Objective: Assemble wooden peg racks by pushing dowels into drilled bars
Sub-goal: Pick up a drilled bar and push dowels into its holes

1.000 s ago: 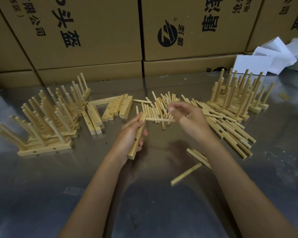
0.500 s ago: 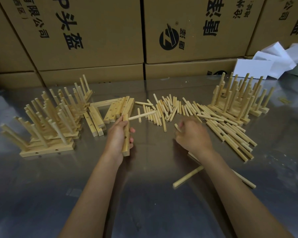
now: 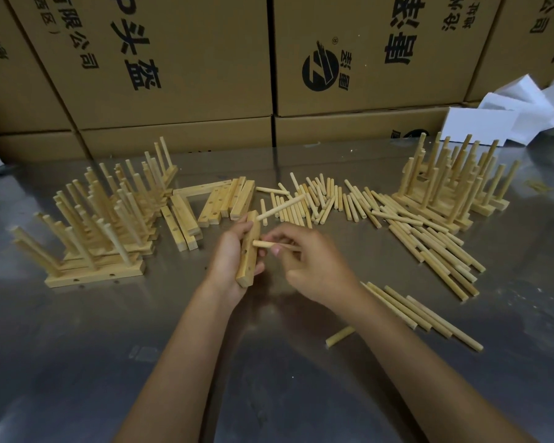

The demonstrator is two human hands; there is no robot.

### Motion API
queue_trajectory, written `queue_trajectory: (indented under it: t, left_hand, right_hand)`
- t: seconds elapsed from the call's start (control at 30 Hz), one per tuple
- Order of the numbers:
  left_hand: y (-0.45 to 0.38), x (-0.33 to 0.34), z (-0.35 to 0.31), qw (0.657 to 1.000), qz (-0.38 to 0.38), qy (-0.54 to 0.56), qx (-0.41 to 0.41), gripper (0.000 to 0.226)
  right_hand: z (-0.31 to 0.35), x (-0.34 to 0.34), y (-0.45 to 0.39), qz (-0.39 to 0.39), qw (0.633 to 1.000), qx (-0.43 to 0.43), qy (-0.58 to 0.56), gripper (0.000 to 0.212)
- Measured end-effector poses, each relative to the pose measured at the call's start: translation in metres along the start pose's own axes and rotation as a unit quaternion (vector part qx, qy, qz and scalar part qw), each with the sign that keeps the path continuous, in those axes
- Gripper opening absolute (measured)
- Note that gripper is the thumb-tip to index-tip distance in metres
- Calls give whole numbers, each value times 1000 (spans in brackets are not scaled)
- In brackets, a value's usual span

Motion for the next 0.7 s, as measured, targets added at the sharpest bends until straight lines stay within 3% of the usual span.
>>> queue_trajectory:
  t: [0.13, 0.27, 0.43, 0.7]
  left_hand:
    - [3, 6, 1, 1000, 14, -20, -8, 37]
    - [4, 8, 1, 999, 19, -36, -5, 37]
    - [6, 9, 7, 998, 15, -63, 8, 39]
    - [6, 11, 12, 994, 9, -99, 34, 40]
  right_hand:
    - [2, -1, 3, -70, 996, -27, 55, 20]
    - [3, -2, 2, -77, 994, -45, 59, 19]
    - [6, -4, 1, -65, 982, -82, 155, 20]
    - [-1, -7, -4, -45, 990, -50, 127, 19]
Point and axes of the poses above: each hand's wrist, its own y-axis away from the middle knuckle, its own x-axis out of the palm, z = x × y, the point moved 4 cm from there along -y, towards the middle knuckle, and after that the axes turned 7 degrees about x, right-handed, at the moved point
